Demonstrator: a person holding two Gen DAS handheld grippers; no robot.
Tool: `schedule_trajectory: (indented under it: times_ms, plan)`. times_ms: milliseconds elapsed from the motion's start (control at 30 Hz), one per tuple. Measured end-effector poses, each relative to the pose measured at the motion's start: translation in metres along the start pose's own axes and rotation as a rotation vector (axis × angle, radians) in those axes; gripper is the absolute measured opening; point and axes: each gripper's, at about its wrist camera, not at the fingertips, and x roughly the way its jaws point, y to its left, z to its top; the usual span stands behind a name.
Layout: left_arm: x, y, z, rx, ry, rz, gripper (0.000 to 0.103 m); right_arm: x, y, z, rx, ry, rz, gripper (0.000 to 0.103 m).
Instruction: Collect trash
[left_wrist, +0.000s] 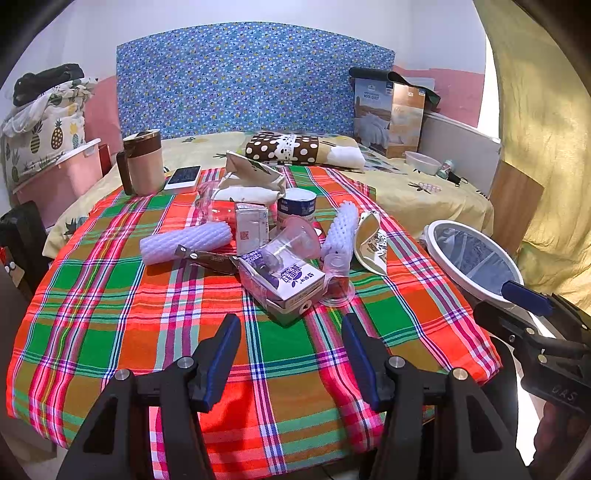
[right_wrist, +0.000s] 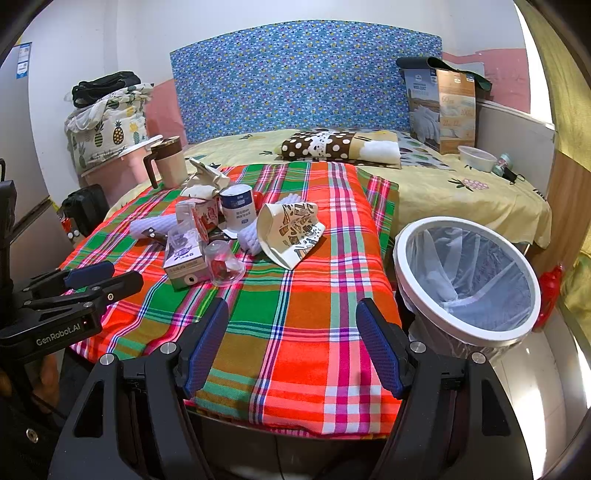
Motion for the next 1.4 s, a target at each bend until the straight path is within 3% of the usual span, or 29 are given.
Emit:
schedule_trajectory:
  times_ms: [1400]
  plan:
    - [-0.01, -0.006, 0.009, 0.005, -0.009, -0.002, 0.056, 0.002, 0.001, 0.001, -0.001, 0.001, -0.001, 0.073]
